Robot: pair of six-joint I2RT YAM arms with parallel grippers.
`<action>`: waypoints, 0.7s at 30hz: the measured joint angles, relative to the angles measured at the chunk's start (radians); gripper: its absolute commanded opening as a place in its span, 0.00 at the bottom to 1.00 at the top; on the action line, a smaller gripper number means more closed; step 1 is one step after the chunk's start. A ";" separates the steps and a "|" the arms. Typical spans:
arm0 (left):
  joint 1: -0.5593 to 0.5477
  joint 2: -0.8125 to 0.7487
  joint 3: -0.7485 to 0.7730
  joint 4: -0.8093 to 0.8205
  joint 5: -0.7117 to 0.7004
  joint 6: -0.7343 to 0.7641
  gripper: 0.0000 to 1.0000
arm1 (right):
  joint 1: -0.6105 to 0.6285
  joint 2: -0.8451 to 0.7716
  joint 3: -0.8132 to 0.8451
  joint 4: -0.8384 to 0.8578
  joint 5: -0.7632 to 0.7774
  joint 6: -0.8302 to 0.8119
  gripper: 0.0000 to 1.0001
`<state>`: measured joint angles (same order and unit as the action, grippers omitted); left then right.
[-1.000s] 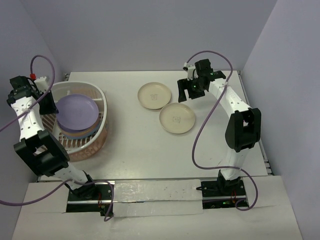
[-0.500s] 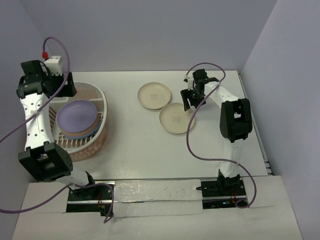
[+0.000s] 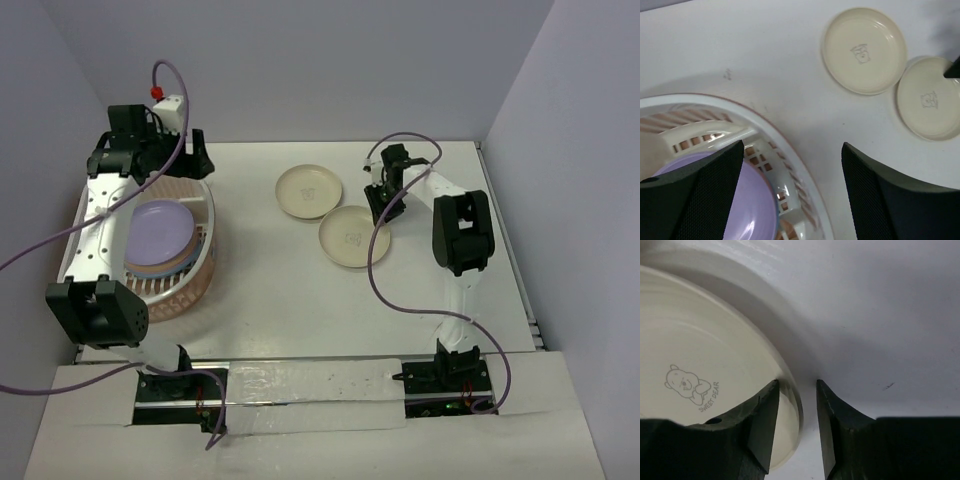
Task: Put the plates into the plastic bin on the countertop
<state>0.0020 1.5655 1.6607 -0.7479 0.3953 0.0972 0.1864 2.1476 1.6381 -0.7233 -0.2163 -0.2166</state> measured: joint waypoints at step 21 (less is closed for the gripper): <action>-0.396 0.550 0.292 0.095 -0.347 -0.270 0.61 | -0.032 -0.511 -0.270 -0.078 -0.117 -0.092 0.00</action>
<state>-0.3939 2.1155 1.9522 -0.6525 0.0486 -0.1732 0.1549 1.6363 1.3680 -0.8013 -0.3333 -0.3082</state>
